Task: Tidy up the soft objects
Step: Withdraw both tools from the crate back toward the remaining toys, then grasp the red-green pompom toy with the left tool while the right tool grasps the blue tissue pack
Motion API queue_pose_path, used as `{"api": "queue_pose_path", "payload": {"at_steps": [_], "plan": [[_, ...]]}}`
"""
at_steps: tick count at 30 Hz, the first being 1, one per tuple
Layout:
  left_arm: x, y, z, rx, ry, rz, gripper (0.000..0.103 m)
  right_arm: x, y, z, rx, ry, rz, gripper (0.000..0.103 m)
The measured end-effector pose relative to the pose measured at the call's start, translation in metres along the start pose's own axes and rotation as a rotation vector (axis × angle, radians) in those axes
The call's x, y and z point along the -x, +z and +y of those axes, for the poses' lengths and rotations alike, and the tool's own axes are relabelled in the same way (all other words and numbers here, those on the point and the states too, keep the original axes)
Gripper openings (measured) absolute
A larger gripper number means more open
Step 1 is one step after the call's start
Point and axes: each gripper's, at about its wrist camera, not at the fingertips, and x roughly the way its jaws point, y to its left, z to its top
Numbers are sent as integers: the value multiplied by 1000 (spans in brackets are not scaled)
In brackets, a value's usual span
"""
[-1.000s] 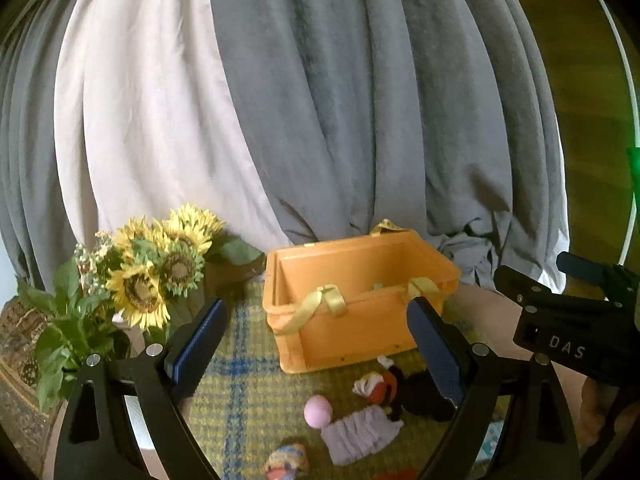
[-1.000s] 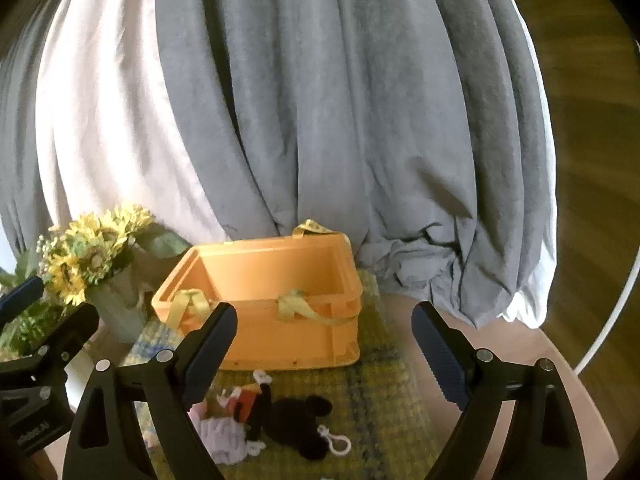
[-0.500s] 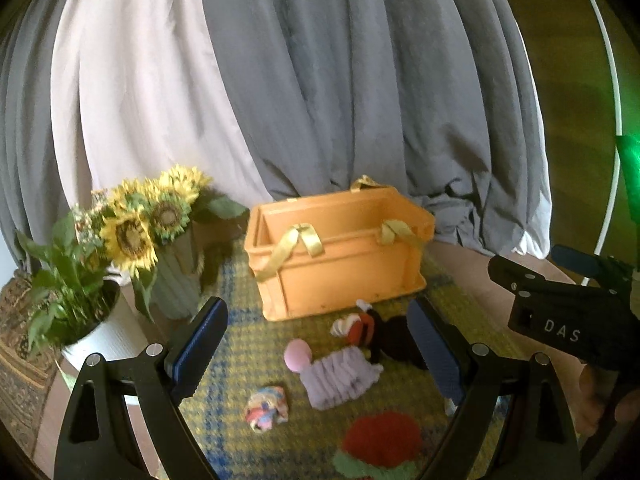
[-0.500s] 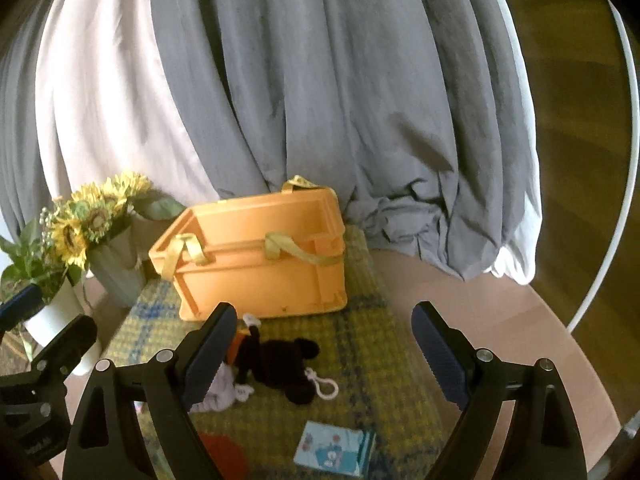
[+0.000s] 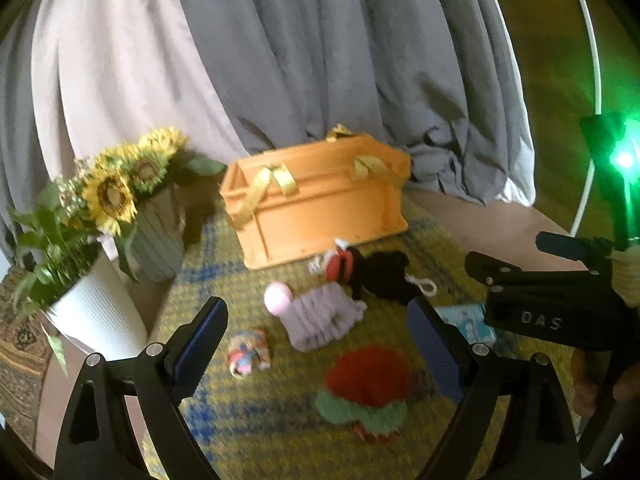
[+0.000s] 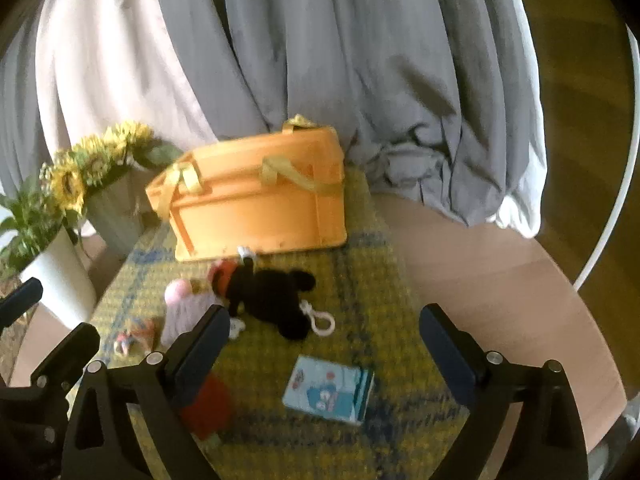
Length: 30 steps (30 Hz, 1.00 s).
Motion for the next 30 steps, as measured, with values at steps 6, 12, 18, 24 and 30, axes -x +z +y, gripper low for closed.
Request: {"api": "queue_pose_path", "payload": {"at_steps": [6,12,18,24,30], "plan": [[-9,-20,-10,-8,-10,63,92,-14,-18,-5,-1,-8,80,97],[-21,-37,-14,15,-28,130,92,-26,-30,-8,12,-8,128,97],[-35,-52,-21,17,-30,181,92,-43,-43,-11,16,-2,176,97],[-48,-63,-28,33,-34,212,92,-61,-50,-15,-17,3,231,97],[-62,-74,-32,41,-30,234,91,-77,-54,-16,-33,28,282,97]]}}
